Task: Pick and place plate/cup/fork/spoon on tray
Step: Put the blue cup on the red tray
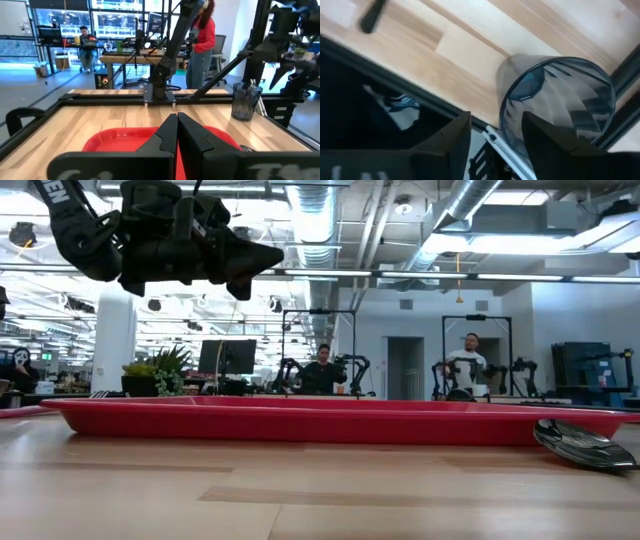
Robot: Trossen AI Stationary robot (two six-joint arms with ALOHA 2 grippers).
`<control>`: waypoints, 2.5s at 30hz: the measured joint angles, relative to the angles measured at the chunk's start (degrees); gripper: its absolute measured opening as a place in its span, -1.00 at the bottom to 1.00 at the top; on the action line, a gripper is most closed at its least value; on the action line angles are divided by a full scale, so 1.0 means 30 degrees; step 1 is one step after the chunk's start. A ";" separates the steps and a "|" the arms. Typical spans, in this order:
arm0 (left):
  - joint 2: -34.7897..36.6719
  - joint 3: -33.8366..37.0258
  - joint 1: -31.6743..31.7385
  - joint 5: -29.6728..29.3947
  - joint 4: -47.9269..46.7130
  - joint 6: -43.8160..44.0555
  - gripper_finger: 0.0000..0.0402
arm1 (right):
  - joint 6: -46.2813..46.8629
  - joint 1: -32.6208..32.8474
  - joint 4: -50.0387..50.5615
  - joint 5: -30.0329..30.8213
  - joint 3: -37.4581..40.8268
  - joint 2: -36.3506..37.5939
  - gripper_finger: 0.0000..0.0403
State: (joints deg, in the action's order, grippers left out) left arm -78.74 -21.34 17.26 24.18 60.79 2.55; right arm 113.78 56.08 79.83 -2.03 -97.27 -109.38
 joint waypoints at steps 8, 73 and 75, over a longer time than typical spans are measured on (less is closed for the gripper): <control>0.0000 -0.0211 0.0000 0.0009 -0.0037 0.0042 -1.00 | -0.0168 -0.0381 0.0176 -0.0761 0.0013 -0.1059 -0.09; 0.0146 0.7009 -0.4481 -0.2092 0.6935 0.0540 -1.00 | -3.4242 -1.7986 -0.3666 0.3934 0.3068 0.3859 -0.94; 0.0146 0.7009 -0.4234 -0.1678 0.7119 0.0734 -1.00 | -3.4365 -1.8297 -0.3780 0.3603 0.3336 0.3852 -0.95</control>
State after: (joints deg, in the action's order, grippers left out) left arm -78.30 -0.32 4.55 19.14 82.15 4.75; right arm 10.68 1.19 68.49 8.77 -87.26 -97.82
